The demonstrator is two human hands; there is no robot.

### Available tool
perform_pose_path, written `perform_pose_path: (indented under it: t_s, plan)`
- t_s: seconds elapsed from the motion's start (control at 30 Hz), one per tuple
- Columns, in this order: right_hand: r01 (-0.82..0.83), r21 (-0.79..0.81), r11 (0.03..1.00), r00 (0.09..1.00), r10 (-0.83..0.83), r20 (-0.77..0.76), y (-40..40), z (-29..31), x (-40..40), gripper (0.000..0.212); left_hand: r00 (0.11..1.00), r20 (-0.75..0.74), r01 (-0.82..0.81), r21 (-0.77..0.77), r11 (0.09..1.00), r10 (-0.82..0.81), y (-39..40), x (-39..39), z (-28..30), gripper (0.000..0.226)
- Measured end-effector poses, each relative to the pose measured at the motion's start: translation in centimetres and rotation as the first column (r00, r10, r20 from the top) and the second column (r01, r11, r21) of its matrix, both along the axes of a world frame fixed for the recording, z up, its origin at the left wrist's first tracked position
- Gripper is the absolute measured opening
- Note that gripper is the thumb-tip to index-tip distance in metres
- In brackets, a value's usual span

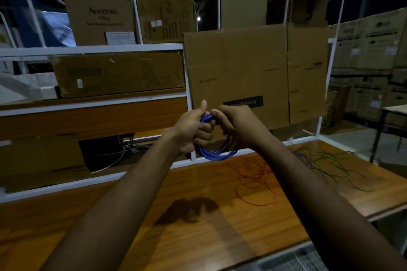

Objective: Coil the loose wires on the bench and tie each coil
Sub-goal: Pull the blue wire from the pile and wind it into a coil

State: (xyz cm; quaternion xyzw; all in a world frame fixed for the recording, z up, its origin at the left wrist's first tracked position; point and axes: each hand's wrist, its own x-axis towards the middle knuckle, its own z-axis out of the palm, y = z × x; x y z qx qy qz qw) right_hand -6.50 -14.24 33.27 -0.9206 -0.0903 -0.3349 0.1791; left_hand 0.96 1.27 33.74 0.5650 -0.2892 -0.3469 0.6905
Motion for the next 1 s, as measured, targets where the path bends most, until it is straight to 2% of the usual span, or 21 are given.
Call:
perform_pose_path:
  t_s: [0.07,0.13,0.23,0.33,0.37,0.43,0.5,0.67,0.73,0.8,0.9,1.0]
  plan:
    - [-0.036,0.106,0.994,0.999,0.039,-0.028,-0.4,-0.4,-0.6,0.035,1.000,-0.012,0.022,0.047,0.999,-0.021,-0.1,0.0,-0.3,0.056]
    - [-0.004,0.140,0.990,1.000,0.007,-0.015,-0.6,-0.8,-1.0,0.040,0.999,0.010,0.032,0.058,0.998,-0.033,-0.6,-0.3,-0.7,0.054]
    - [0.030,0.243,0.970,0.999,-0.019,-0.044,-1.2,-1.4,-1.6,0.048,0.994,0.113,-0.010,0.056,0.998,0.004,-1.3,-1.0,-1.2,0.047]
    - [-0.015,0.479,0.878,0.989,0.084,-0.123,-1.9,-2.3,-2.5,0.050,0.964,0.264,-0.058,0.088,0.994,0.033,-2.1,-2.2,-1.6,0.040]
    - [-0.031,0.546,0.837,0.984,0.123,-0.132,-2.1,-2.7,-2.7,0.052,0.934,0.352,-0.115,0.115,0.987,0.068,-2.5,-2.6,-1.9,0.040]
    - [-0.056,0.655,0.753,0.975,0.184,-0.128,-2.5,-3.9,-2.9,0.051,0.819,0.552,-0.277,0.148,0.949,0.153,-3.5,-3.4,-2.6,0.043]
    - [-0.056,0.678,0.733,0.973,0.192,-0.126,-2.9,-5.2,-3.1,0.047,0.736,0.647,-0.372,0.140,0.917,0.200,-4.4,-3.7,-3.7,0.044]
    - [-0.062,0.610,0.790,0.984,0.150,-0.095,-3.5,-8.9,-4.0,0.027,0.752,0.600,-0.465,0.190,0.864,0.273,-5.4,-3.7,-6.9,0.045]
    - [0.025,0.562,0.827,0.992,0.052,-0.119,-3.5,-10.2,-3.8,0.031,0.711,0.640,-0.524,0.204,0.827,0.292,-5.8,-4.2,-8.5,0.045]
    - [0.092,0.566,0.819,0.987,0.002,-0.163,-3.6,-11.7,-3.3,0.036,0.685,0.655,-0.555,0.188,0.810,0.317,-6.0,-4.7,-10.3,0.044]
    - [0.039,0.681,0.731,0.980,0.104,-0.168,-2.7,-14.6,-2.4,0.035,0.705,0.578,-0.595,0.169,0.786,0.410,-5.4,-4.5,-13.1,0.044]
    - [0.039,0.581,0.813,0.992,0.039,-0.120,-0.8,-17.9,-1.5,0.028,0.738,0.483,-0.617,0.199,0.761,0.472,-3.7,-3.4,-15.7,0.044]
